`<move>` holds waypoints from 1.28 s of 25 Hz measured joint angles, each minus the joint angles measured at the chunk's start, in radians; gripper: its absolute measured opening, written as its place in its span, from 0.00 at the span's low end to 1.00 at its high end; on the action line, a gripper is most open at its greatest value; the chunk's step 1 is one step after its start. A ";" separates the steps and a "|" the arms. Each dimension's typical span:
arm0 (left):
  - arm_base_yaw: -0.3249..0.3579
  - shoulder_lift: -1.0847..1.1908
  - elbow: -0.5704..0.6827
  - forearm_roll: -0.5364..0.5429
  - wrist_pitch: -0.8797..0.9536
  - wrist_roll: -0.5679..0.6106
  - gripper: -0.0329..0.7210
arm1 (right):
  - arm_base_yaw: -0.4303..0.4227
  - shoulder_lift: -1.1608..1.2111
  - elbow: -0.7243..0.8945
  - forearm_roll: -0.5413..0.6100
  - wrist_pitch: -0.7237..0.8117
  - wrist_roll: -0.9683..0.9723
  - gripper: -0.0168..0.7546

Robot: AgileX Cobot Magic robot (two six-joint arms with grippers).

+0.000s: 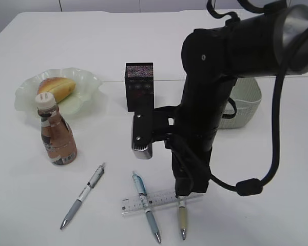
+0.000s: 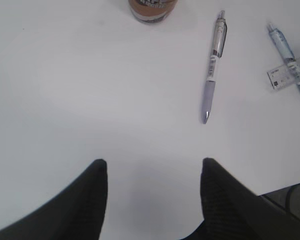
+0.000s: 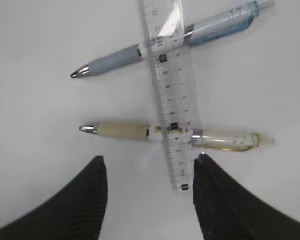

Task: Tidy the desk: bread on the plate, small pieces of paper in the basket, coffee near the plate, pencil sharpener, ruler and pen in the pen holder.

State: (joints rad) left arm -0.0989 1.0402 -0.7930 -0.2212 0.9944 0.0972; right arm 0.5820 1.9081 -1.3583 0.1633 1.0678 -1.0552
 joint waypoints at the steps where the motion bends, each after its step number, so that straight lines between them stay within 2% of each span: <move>1: 0.000 0.000 0.000 0.000 0.000 0.000 0.62 | 0.000 0.004 0.000 0.004 -0.016 -0.014 0.55; 9: 0.000 0.000 0.000 -0.006 -0.017 0.000 0.62 | 0.004 0.061 0.000 0.069 -0.080 -0.079 0.55; 18: 0.000 0.000 0.000 -0.050 -0.021 0.000 0.62 | 0.020 0.123 0.000 0.070 -0.156 -0.086 0.55; 32: 0.000 0.000 0.000 -0.050 -0.048 0.000 0.62 | 0.023 0.186 0.000 0.054 -0.199 -0.086 0.55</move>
State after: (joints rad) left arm -0.0989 1.0402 -0.7930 -0.2715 0.9466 0.0972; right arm 0.6047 2.0942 -1.3583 0.2172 0.8690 -1.1414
